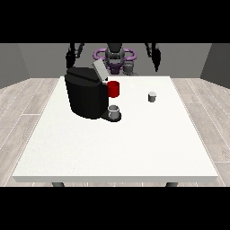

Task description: Insert the coffee pod into the coffee machine and close the lid

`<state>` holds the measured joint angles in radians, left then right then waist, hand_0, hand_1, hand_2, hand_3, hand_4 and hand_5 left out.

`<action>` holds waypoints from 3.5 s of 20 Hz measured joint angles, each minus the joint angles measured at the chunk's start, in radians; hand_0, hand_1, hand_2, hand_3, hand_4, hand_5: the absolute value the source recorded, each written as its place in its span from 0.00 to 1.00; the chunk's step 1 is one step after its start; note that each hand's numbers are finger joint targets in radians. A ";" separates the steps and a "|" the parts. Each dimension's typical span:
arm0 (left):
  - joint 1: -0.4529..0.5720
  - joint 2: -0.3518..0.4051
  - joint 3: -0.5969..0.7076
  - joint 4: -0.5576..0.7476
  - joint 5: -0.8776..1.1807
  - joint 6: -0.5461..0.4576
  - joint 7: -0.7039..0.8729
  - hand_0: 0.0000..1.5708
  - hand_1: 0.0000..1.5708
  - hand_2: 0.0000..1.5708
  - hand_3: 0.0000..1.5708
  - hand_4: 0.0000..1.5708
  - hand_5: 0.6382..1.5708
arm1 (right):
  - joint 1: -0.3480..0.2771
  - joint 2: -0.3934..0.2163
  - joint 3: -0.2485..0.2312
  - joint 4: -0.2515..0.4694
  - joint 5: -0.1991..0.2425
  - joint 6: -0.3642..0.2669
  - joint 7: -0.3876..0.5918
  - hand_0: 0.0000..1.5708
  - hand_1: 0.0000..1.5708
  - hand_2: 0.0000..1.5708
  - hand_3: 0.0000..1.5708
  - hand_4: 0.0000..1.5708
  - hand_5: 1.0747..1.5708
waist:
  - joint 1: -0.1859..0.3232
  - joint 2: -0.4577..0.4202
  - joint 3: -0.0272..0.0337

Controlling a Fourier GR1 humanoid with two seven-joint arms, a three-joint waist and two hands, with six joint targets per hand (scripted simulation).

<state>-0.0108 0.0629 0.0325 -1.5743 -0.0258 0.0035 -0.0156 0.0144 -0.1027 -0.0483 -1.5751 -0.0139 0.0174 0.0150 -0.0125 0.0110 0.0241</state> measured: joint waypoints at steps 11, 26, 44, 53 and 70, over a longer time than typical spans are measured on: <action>0.011 0.120 0.054 0.045 0.023 -0.138 -0.157 0.00 0.00 0.00 0.00 0.00 1.00 | 0.003 0.056 -0.032 0.010 -0.002 -0.066 -0.076 0.00 0.00 0.00 0.00 0.09 1.00 | -0.010 -0.020 -0.0226; -0.262 0.299 0.162 0.371 -0.032 -0.200 -0.077 0.00 0.00 0.00 0.00 0.00 1.00 | -0.059 0.086 0.039 -0.040 0.006 -0.106 -0.105 0.00 0.00 0.00 0.00 0.18 1.00 | -0.120 0.098 -0.0244; -0.446 0.334 0.105 0.723 -0.232 -0.138 -0.172 0.28 0.28 0.39 0.19 0.00 1.00 | -0.189 0.074 0.015 0.082 0.025 -0.154 -0.059 0.00 0.00 0.00 0.00 0.27 1.00 | -0.111 0.181 -0.0242; -0.491 0.371 0.079 0.847 -0.338 -0.091 -0.201 0.38 0.38 0.46 0.30 0.00 1.00 | -0.221 0.072 0.010 0.131 0.038 -0.167 -0.058 0.00 0.00 0.00 0.00 0.25 1.00 | -0.117 0.194 -0.0244; -0.558 0.355 0.053 0.996 -0.508 0.128 -0.307 0.63 0.63 0.70 0.55 0.18 1.00 | -0.221 0.088 0.032 0.136 0.035 -0.182 -0.053 0.00 0.00 0.00 0.00 0.32 1.00 | -0.141 0.195 -0.0228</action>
<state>-0.5691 0.4176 0.0857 -0.5786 -0.5333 0.1319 -0.3224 -0.2064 -0.0146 -0.0164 -1.4387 0.0214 -0.1650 -0.0383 -0.1536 0.2064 0.0012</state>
